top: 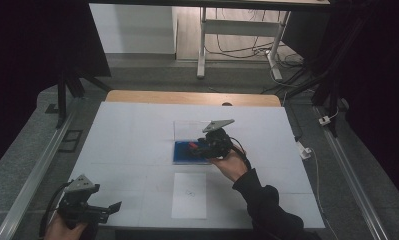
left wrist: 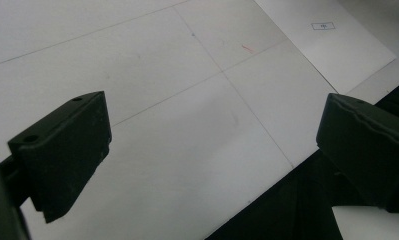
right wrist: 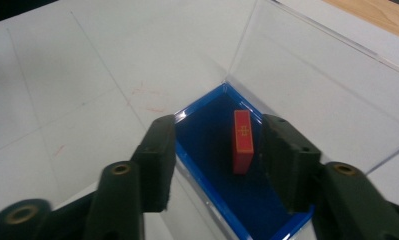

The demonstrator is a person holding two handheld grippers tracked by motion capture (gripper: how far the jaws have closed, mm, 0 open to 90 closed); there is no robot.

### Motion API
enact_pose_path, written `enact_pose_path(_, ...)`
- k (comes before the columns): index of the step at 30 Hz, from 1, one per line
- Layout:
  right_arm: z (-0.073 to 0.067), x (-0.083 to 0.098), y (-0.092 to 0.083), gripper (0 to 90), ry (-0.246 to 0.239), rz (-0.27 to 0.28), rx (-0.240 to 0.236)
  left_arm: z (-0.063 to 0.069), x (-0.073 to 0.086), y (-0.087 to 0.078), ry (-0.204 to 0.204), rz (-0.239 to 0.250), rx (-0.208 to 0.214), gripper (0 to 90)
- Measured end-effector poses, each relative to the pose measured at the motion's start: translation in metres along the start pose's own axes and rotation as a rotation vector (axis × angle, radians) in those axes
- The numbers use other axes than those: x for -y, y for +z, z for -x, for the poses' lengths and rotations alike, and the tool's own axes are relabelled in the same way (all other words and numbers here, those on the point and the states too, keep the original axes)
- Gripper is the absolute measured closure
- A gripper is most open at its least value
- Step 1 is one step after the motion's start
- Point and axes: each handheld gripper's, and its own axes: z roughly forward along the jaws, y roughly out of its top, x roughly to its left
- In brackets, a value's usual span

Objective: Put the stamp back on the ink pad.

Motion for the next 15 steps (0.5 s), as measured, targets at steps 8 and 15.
enact_pose_path(8,-0.008,0.007,-0.017,30.7,0.016,0.015,-0.007,0.000,0.000,0.000,0.003,0.001,-0.003,1.6)
enact_pose_path(15,-0.014,0.018,-0.029,23.6,0.023,0.011,-0.018,0.001,0.000,0.000,0.005,0.000,-0.003,1.6)
